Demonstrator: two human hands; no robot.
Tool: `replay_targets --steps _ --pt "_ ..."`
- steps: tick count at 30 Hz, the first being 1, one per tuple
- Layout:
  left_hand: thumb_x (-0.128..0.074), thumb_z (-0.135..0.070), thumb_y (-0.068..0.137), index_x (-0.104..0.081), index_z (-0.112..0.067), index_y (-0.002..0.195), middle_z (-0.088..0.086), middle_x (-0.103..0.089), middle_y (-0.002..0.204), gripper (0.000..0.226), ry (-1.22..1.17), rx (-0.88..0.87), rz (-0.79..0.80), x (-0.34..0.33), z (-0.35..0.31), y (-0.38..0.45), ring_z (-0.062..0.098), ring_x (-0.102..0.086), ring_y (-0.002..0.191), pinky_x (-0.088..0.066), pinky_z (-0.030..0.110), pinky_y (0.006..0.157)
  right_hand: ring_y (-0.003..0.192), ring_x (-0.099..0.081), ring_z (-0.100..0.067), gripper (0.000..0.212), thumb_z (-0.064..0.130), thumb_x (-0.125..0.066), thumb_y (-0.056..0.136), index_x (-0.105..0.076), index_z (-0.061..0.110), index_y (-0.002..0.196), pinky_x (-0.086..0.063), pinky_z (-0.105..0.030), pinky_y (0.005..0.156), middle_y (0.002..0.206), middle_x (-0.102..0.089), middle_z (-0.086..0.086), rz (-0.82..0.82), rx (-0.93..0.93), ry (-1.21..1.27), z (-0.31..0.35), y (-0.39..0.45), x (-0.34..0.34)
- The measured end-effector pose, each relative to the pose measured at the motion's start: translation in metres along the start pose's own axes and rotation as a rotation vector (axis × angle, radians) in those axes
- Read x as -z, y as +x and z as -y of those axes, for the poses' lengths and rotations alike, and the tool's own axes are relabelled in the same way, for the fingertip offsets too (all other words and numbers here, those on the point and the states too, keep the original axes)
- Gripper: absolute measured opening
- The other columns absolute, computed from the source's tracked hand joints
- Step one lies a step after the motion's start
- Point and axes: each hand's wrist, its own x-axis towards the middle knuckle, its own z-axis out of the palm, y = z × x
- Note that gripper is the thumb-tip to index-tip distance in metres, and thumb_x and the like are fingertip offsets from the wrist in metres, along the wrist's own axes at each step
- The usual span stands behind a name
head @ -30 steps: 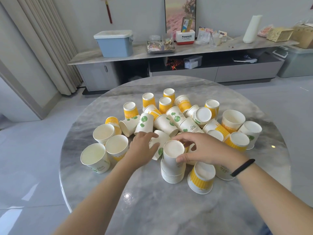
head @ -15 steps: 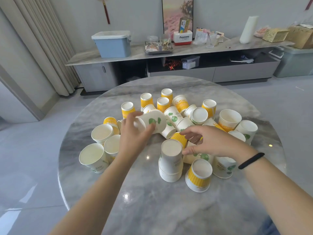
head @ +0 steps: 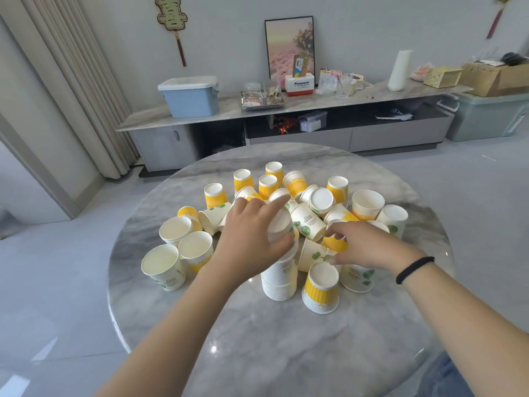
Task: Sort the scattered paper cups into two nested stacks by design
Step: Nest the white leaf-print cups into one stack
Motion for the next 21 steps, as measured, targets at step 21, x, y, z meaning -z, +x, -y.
replay_targets --steps 21 --pt "-0.050 -0.032 0.092 -0.052 -0.021 0.129 0.004 -0.056 0.131 0.039 0.349 -0.173 0.637 -0.069 -0.060 0.063 0.025 -0.046 0.126 -0.029 0.039 0.105 0.110 -0.056 -0.024 0.060 0.030 -0.064 0.079 -0.042 0.027 0.134 -0.041 -0.027 0.074 0.124 -0.056 -0.003 0.017 -0.074 -0.118 -0.054 0.005 -0.007"
